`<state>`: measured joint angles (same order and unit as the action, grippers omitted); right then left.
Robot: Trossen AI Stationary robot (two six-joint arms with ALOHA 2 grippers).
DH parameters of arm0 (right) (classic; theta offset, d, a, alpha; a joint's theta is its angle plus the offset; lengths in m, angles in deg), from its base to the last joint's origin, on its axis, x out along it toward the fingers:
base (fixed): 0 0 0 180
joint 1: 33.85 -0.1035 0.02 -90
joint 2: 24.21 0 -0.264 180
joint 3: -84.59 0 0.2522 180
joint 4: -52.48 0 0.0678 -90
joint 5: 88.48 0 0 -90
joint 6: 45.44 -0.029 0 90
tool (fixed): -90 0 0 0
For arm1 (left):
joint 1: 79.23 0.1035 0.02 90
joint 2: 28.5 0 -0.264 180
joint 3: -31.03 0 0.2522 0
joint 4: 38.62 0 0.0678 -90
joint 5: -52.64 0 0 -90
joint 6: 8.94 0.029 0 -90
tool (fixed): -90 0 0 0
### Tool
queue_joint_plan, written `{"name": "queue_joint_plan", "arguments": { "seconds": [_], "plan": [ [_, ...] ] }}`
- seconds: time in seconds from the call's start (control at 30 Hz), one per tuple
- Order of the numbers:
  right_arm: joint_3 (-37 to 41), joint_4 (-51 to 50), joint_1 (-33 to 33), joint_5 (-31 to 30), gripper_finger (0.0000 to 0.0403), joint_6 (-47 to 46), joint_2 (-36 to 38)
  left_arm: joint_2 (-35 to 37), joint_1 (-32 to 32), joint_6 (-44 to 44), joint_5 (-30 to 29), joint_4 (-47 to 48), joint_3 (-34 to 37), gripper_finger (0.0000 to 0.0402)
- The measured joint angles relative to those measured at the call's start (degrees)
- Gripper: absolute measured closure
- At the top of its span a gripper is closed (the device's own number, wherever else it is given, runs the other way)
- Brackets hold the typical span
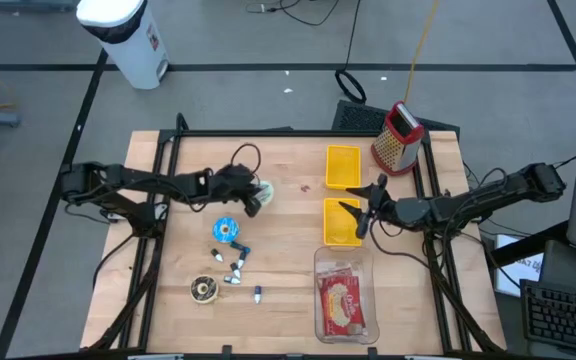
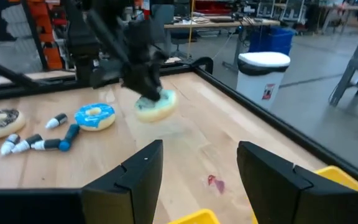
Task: Pick & Place Food Item
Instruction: Put the light blue donut into the top yellow bin
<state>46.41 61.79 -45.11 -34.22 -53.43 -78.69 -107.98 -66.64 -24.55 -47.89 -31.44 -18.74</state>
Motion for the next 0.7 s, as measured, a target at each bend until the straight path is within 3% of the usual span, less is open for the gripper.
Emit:
{"name": "queue_joint_plan", "arguments": {
  "seconds": [0.1, 0.23, 0.4, 0.7],
  "plan": [
    [0.0, 1.87, 0.43, -0.02, 0.021, -0.94, -1.39, -0.47, -1.85, 10.22, -0.69, -6.33, -3.78, 0.0385],
    [0.0, 7.27, 1.17, -0.05, 0.0209, -0.99, -4.65, -1.97, -4.6, 22.31, -6.95, -12.79, -7.14, 0.0358],
    [-0.02, 18.2, 3.22, 0.5, 0.0199, -2.58, -10.76, -5.5, -6.42, 29.16, -9.32, -13.26, -11.73, 0.0361],
    [-0.04, 31.78, 12.21, 16.93, 0.0152, -12.82, -20.8, -13.45, -10.21, 38.04, -9.12, -13.23, -18.39, 0.038]
  ]
}}
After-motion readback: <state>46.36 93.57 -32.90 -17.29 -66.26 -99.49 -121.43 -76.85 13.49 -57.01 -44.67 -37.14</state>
